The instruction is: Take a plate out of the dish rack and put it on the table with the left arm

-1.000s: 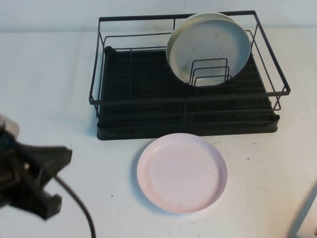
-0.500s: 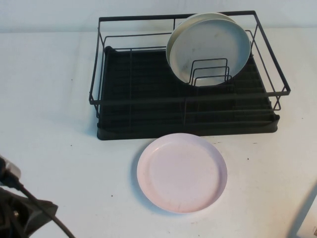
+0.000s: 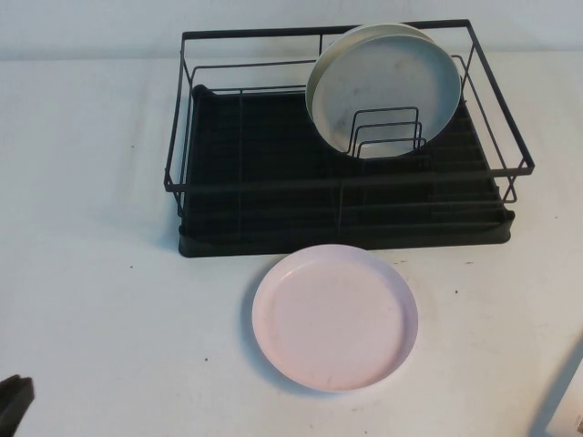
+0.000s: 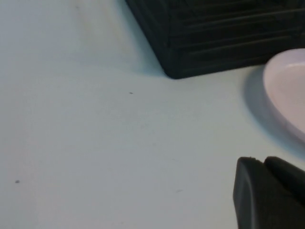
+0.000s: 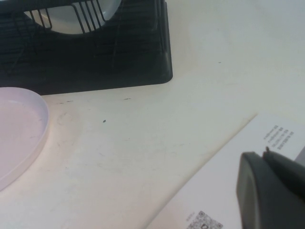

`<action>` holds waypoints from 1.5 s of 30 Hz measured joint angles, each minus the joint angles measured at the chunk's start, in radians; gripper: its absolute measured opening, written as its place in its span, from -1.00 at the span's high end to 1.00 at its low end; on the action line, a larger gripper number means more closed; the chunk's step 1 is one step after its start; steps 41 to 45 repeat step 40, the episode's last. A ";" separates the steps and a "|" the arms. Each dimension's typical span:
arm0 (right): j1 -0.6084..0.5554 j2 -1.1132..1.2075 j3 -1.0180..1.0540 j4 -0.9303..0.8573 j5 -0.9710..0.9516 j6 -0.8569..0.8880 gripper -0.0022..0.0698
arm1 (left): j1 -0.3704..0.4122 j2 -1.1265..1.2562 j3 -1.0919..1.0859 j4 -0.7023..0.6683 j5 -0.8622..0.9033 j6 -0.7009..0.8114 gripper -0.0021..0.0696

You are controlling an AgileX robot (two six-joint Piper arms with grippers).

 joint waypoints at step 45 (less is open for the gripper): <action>0.000 0.000 0.000 0.004 0.000 0.000 0.99 | 0.149 -0.291 0.274 0.161 -0.123 -0.219 0.95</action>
